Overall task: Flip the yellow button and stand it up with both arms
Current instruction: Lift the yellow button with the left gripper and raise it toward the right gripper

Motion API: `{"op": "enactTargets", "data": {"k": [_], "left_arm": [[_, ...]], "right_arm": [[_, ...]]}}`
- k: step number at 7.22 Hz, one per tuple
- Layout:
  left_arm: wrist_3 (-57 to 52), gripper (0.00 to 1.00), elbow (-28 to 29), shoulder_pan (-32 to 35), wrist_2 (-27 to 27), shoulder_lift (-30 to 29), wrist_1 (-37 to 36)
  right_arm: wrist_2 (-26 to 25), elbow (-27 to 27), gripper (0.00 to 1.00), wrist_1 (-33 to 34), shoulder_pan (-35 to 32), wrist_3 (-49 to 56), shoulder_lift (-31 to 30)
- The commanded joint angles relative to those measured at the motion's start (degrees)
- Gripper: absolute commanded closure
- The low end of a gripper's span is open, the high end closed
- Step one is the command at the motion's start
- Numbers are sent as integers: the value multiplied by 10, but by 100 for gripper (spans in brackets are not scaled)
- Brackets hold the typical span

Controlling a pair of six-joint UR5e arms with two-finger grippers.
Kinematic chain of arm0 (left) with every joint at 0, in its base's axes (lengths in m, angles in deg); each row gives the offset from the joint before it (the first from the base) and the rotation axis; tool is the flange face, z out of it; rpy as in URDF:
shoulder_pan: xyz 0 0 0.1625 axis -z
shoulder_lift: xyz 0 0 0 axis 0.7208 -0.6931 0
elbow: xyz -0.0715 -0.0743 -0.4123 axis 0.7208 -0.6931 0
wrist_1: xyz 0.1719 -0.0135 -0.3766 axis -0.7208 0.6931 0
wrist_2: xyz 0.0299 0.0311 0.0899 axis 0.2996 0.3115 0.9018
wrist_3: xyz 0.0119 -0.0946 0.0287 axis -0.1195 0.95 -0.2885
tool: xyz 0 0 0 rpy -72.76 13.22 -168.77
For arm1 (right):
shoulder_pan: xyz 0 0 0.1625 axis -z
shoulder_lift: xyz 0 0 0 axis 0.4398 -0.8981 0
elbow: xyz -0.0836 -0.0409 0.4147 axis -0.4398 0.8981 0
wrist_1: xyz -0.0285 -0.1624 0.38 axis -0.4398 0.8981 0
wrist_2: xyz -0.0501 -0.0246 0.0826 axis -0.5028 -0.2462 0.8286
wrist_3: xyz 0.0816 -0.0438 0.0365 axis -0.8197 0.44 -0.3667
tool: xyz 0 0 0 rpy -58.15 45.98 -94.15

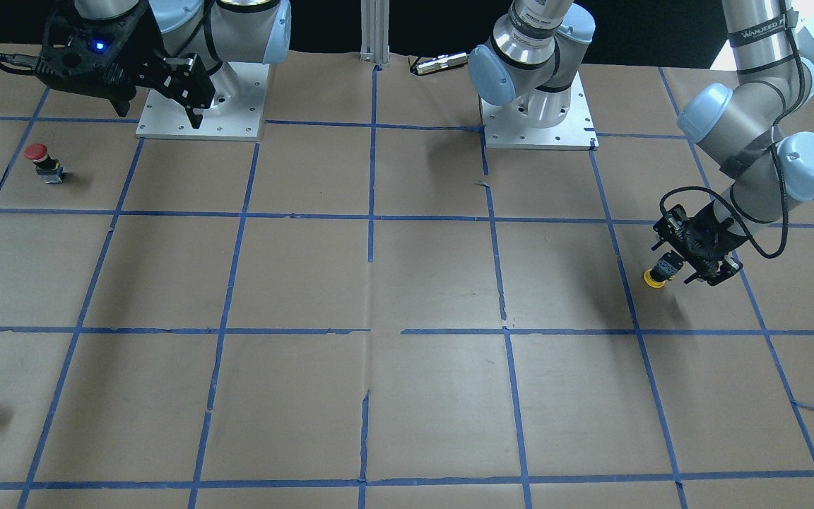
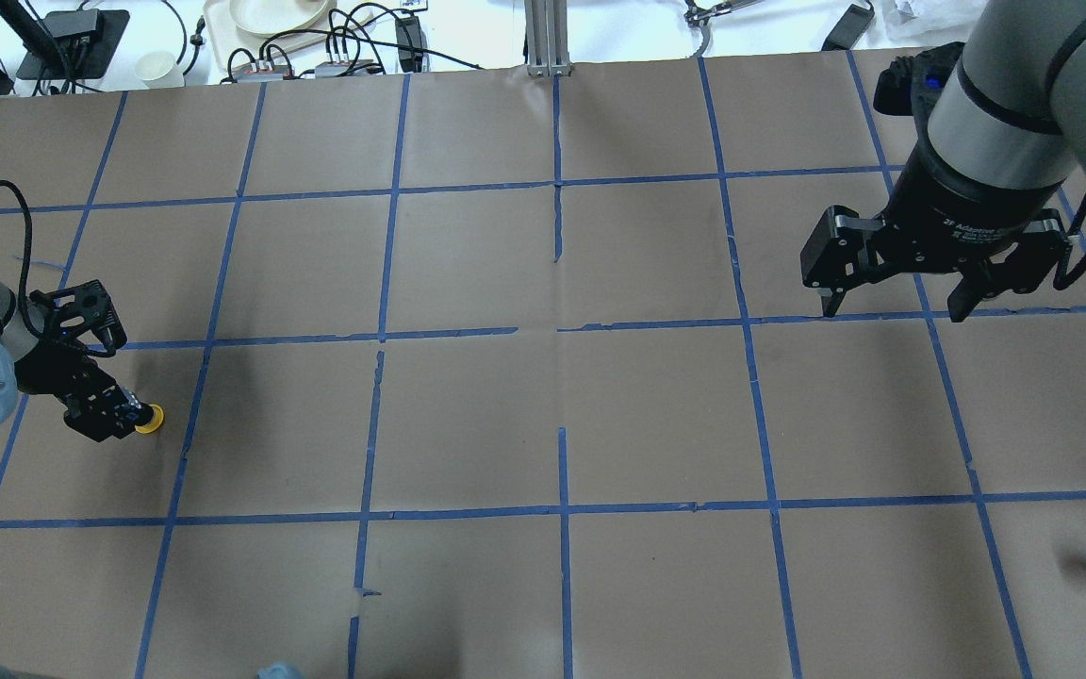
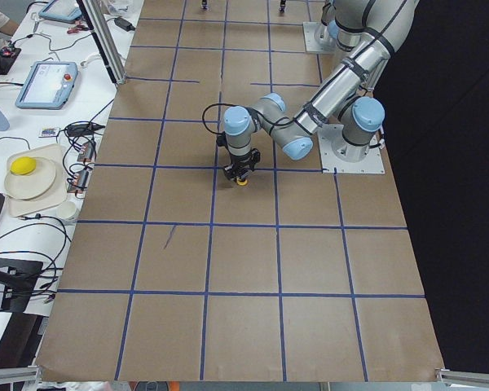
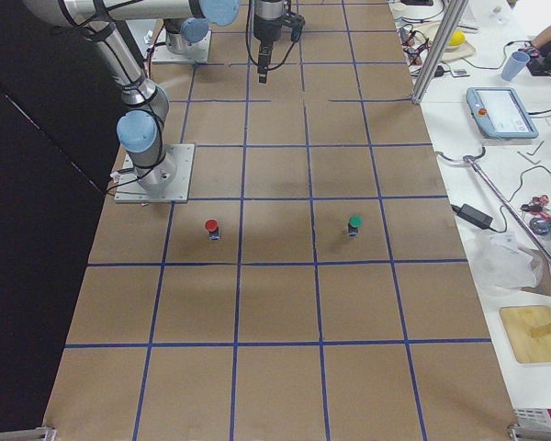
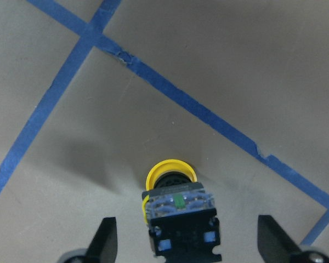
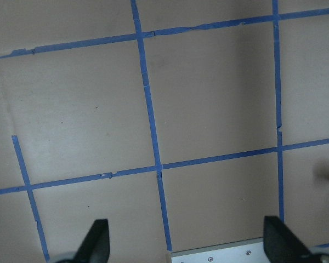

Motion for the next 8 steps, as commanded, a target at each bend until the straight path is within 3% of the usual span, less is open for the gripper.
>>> {"op": "enactTargets", "data": {"k": [1, 2, 5, 8], "left_arm": [[11, 53, -1, 0, -1, -1, -9], [12, 67, 0, 1, -2, 0, -10], [31, 79, 1, 5, -21, 28, 13], [71, 80, 0, 14, -212, 110, 207]], "right_arm": [[0, -1, 0, -1, -1, 1, 0], [-1, -1, 0, -2, 0, 1, 0], [-2, -1, 0, -8, 0, 1, 0], [0, -1, 0, -10, 0, 1, 1]]}}
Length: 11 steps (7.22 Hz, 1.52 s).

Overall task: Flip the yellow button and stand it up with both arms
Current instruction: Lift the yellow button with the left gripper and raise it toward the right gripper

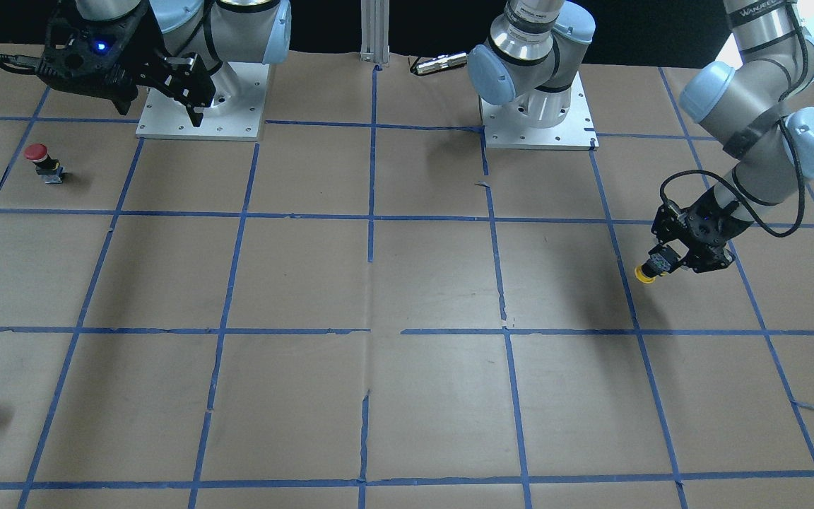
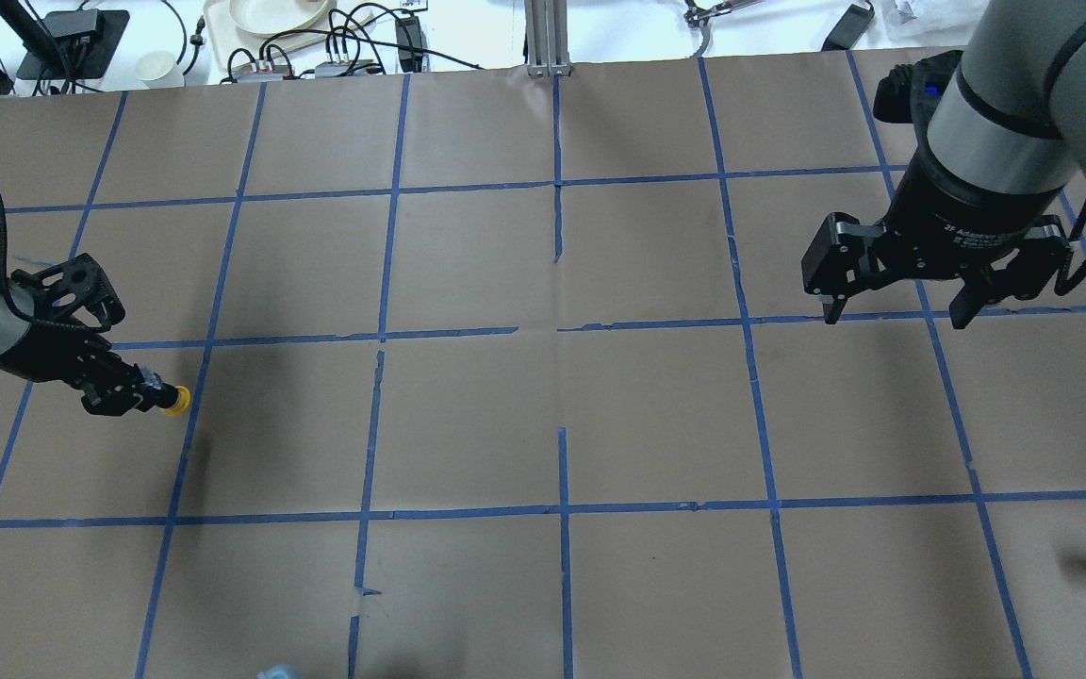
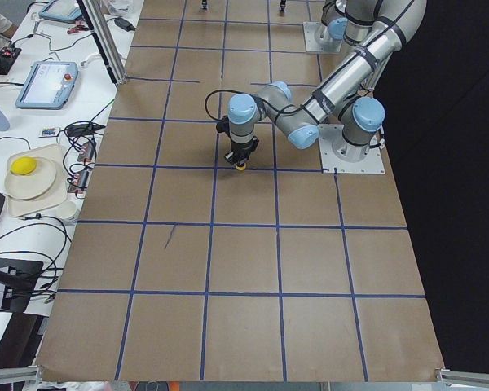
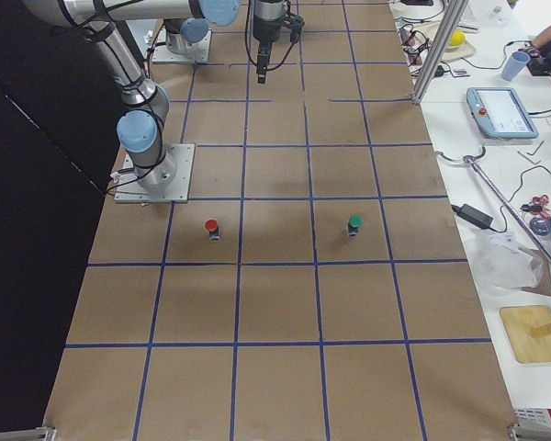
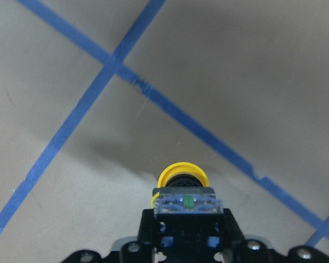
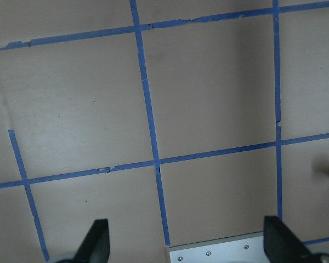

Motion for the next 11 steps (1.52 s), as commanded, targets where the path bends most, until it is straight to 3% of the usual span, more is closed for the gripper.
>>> {"op": "enactTargets", "data": {"k": [1, 4, 5, 7, 9, 11], "left_arm": [[24, 80, -1, 9, -160, 37, 161], [31, 81, 7, 73, -445, 59, 455], [49, 81, 19, 115, -537, 74, 519], [163, 81, 62, 230, -702, 95, 533], [226, 81, 73, 280, -788, 115, 535], [271, 81, 75, 283, -791, 123, 534]], "right_arm": [[2, 0, 0, 4, 2, 1, 2], [13, 12, 0, 35, 14, -49, 45], [81, 18, 0, 54, 19, -112, 58], [215, 22, 0, 87, 44, -200, 66], [342, 23, 0, 86, 51, -366, 54], [392, 47, 0, 103, 51, -423, 49]]}}
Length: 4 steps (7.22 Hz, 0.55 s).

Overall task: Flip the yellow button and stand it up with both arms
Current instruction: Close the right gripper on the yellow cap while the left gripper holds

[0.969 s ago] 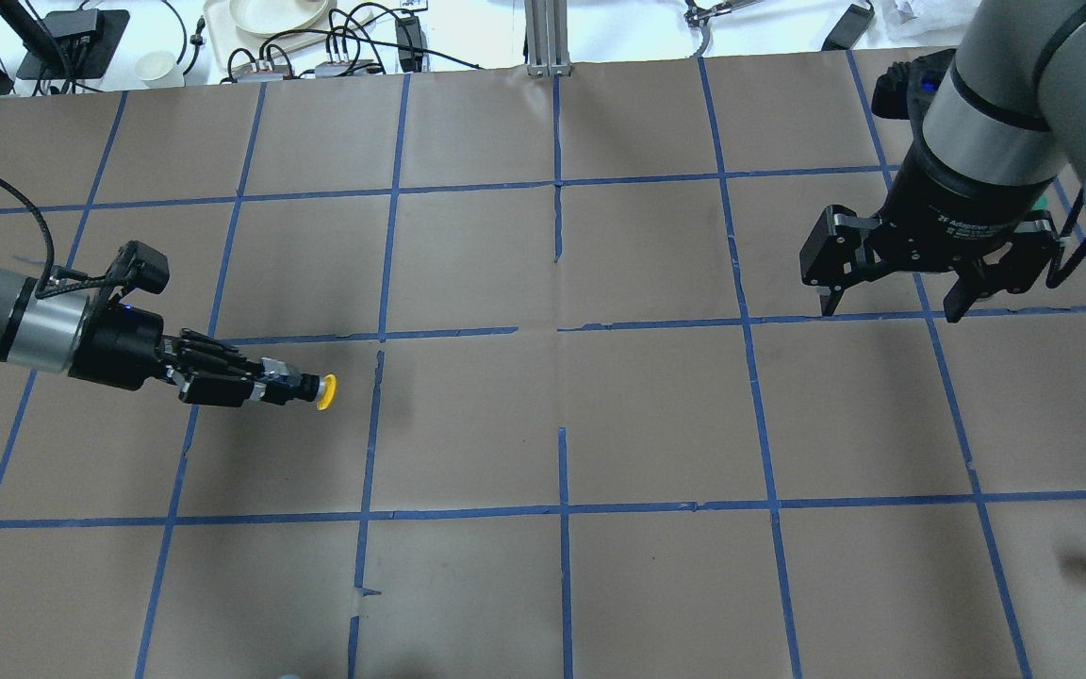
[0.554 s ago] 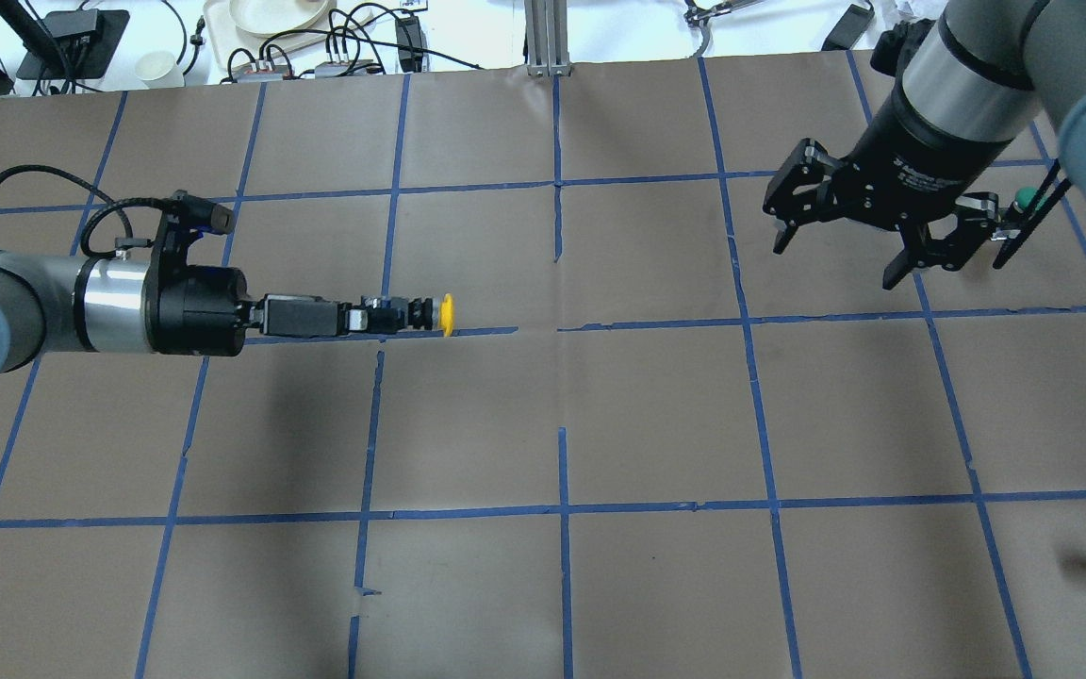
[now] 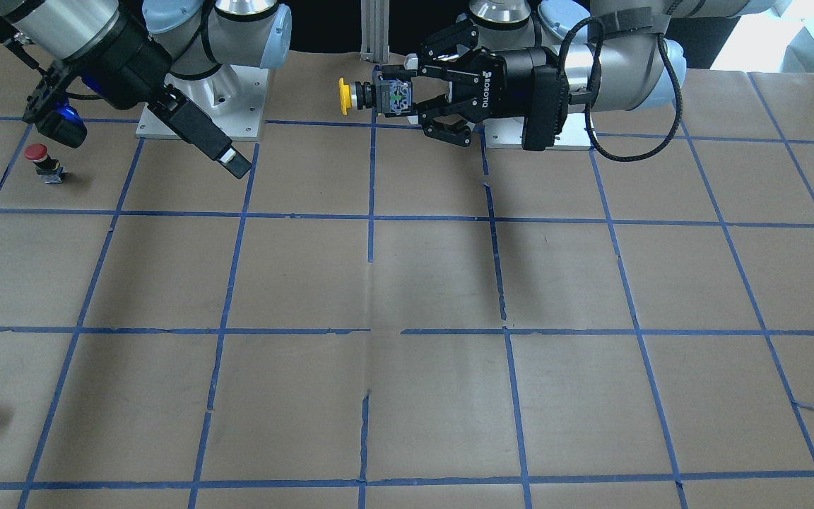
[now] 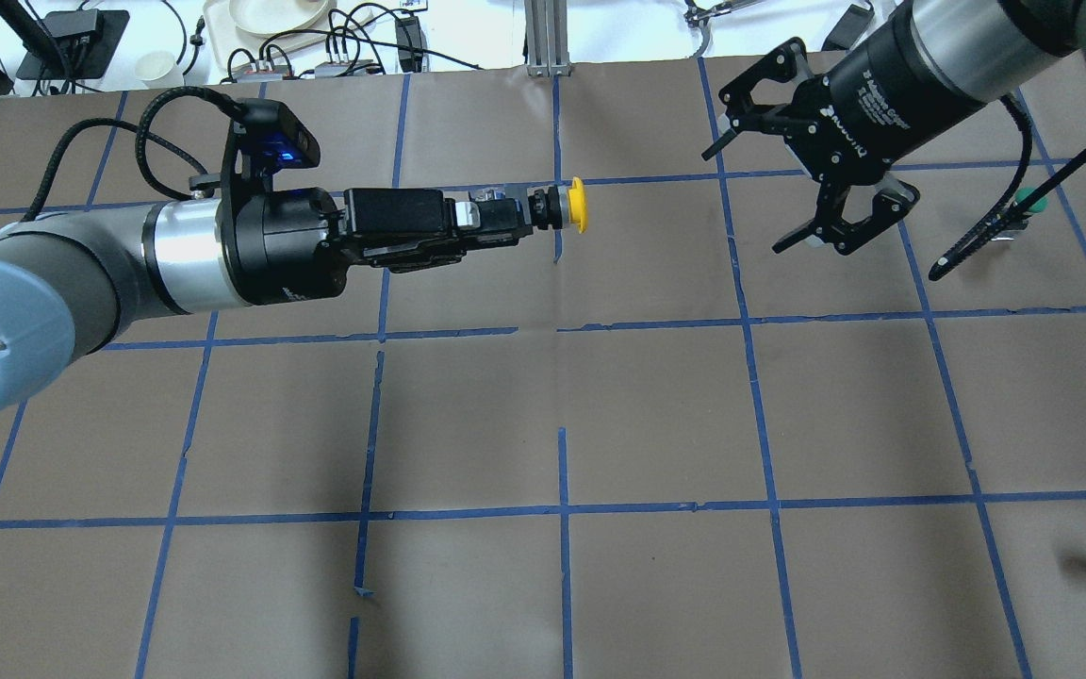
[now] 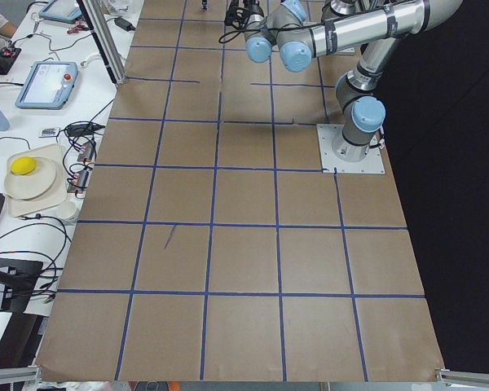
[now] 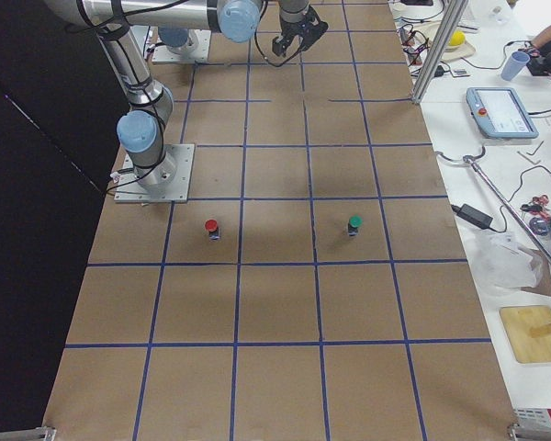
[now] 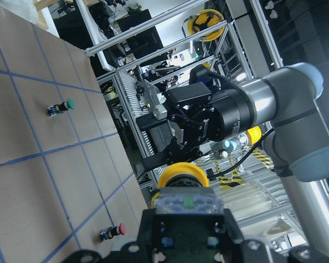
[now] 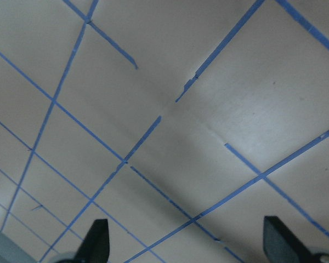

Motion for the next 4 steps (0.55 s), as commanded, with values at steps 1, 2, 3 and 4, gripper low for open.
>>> {"op": "enactTargets", "data": {"k": [1, 2, 3, 4], "left_arm": [[36, 81, 1, 8, -11, 6, -1], [39, 81, 1, 21, -44, 6, -1], [39, 81, -2, 28, -50, 5, -1], [40, 81, -2, 28, -51, 4, 0]], "right_arm": [[78, 20, 0, 7, 0, -72, -5], [108, 20, 0, 7, -1, -109, -10], [119, 12, 0, 7, -9, -143, -23], [119, 11, 0, 6, -16, -149, -24]]}}
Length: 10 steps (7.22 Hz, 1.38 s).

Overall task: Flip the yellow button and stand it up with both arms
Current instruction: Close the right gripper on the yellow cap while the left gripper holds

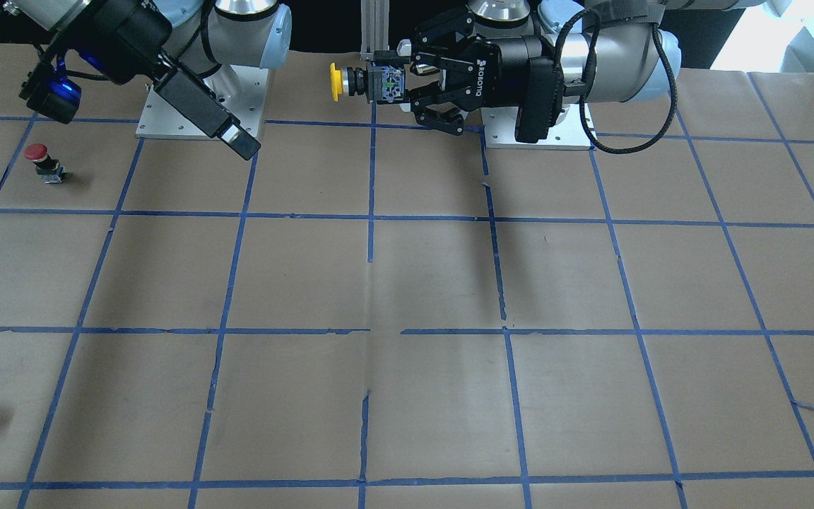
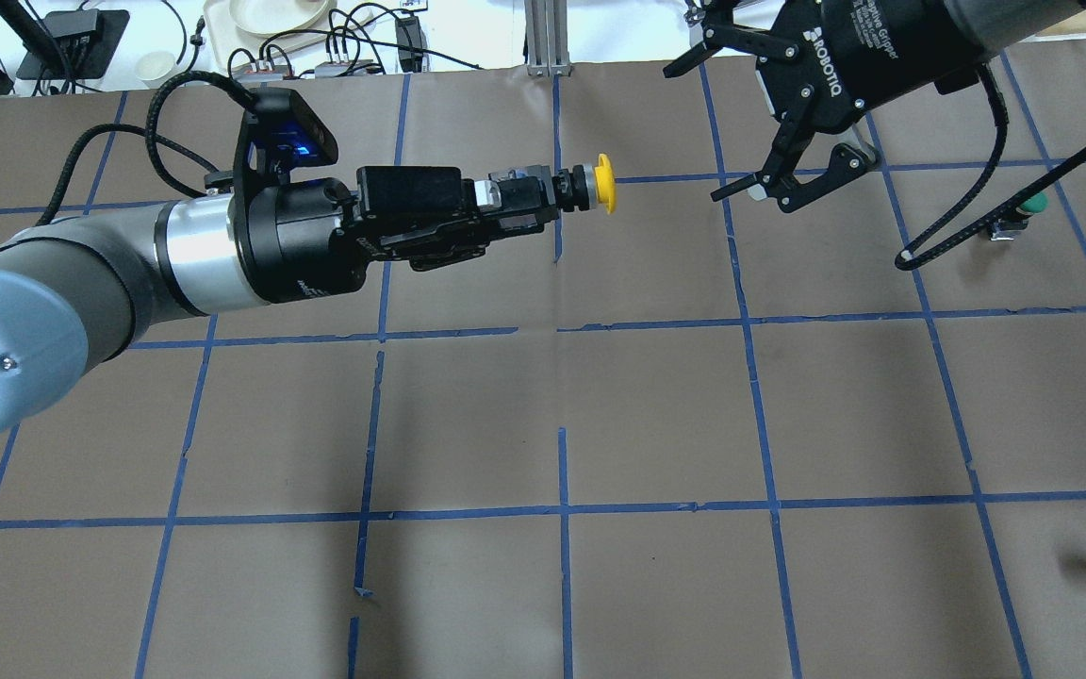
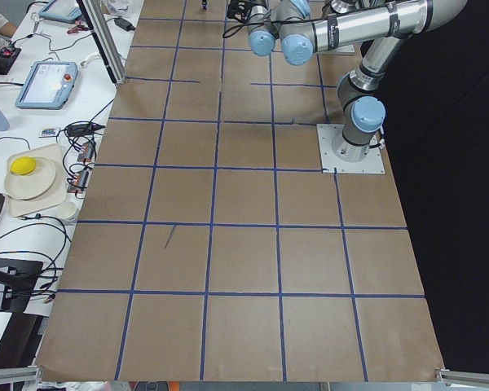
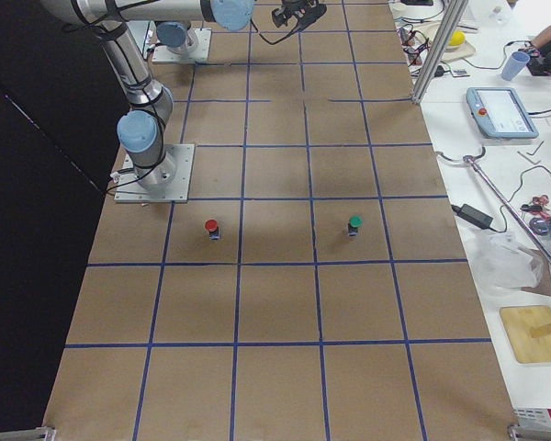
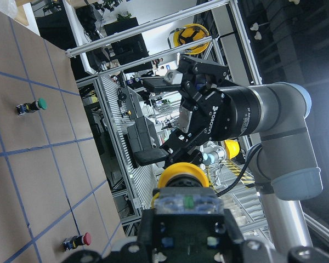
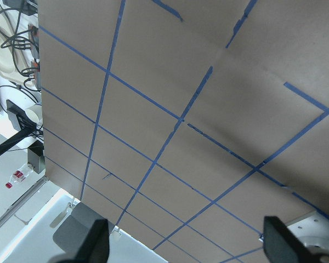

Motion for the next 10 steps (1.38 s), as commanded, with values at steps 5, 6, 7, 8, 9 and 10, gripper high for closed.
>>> {"op": "enactTargets", "data": {"k": [5, 6, 7, 8, 9, 10], "left_arm": [[103, 81, -1, 6, -7, -1, 1], [104, 81, 0, 6, -7, -1, 1], [103, 81, 0, 6, -7, -1, 0], [103, 81, 0, 5, -7, -1, 0], [103, 81, 0, 6, -7, -1, 0], [102, 81, 0, 6, -7, -1, 0]], "right_arm": [[21, -3, 0, -9, -37, -96, -6], [21, -4, 0, -10, -41, -96, -6], [22, -15, 0, -9, -47, -96, -6], [21, -18, 1, -9, -54, -97, -7], [21, -17, 1, -10, -56, -98, -12], [21, -13, 1, -10, -56, -100, -12]]}}
